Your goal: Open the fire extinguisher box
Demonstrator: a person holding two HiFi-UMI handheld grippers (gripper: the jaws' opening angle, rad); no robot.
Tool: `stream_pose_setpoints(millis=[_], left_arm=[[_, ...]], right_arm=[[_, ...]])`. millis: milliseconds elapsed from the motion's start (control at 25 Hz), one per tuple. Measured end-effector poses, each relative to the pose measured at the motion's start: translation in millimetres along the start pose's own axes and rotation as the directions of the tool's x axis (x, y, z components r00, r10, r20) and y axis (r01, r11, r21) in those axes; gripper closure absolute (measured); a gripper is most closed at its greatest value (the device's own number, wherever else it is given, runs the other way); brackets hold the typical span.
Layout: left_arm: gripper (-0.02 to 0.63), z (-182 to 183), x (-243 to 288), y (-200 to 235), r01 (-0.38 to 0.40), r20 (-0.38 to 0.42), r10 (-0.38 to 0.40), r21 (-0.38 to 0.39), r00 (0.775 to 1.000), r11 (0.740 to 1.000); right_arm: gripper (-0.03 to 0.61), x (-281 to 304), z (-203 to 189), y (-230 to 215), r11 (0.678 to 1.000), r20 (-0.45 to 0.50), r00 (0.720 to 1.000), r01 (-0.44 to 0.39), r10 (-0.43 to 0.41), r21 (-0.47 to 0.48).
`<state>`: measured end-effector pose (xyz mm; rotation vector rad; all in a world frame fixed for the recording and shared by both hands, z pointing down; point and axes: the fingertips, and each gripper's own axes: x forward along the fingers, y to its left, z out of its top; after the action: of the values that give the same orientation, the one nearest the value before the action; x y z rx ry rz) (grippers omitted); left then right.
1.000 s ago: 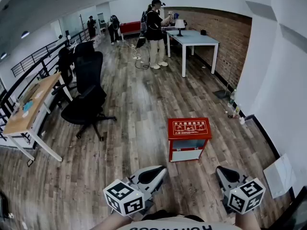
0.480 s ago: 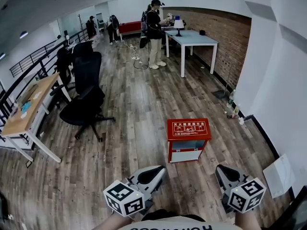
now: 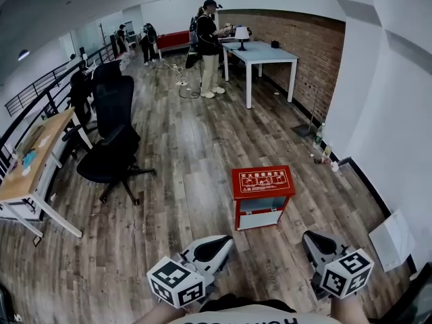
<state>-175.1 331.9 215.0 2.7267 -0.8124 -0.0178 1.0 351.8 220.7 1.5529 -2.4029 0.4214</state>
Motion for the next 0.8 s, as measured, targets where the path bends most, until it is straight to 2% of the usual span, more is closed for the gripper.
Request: stream_pose_setpoints(millis=[160,360,520,680,800], left_arm=[[0.607,-3,1,0,0.017,0.002,-0.018,0.057,1.000,0.998],[0.607,-1,6,2,-0.030,0.008,0.029,0.111,1.000,0.993],[0.607,2,15,6,-0.075,0.018,0.074,0.037,0.997,0.997],[0.607,-8,29,13,-0.160,0.006,0.160,-0.029,0.987,0.987],[0.607,-13,45,11,-0.191,0.007,0.192,-0.079,0.981,0.978]], right_arm=[[0.567,0,-9,3,1.000,-0.025,1.000,0.012,-0.013,-0.028],[0.566,7,-13,-4,1.000,-0.058,0.998,-0.017,0.015,-0.021],[0.568,17,-10,-15,0.997,-0.091,0.995,-0.052,0.047,-0.058],[0.568,21,-11,-38,0.993,-0.114,0.991,-0.078,0.068,-0.090],[0.568,20,-13,-66,0.994,-0.137,0.988,-0.082,0.071,-0.077]])
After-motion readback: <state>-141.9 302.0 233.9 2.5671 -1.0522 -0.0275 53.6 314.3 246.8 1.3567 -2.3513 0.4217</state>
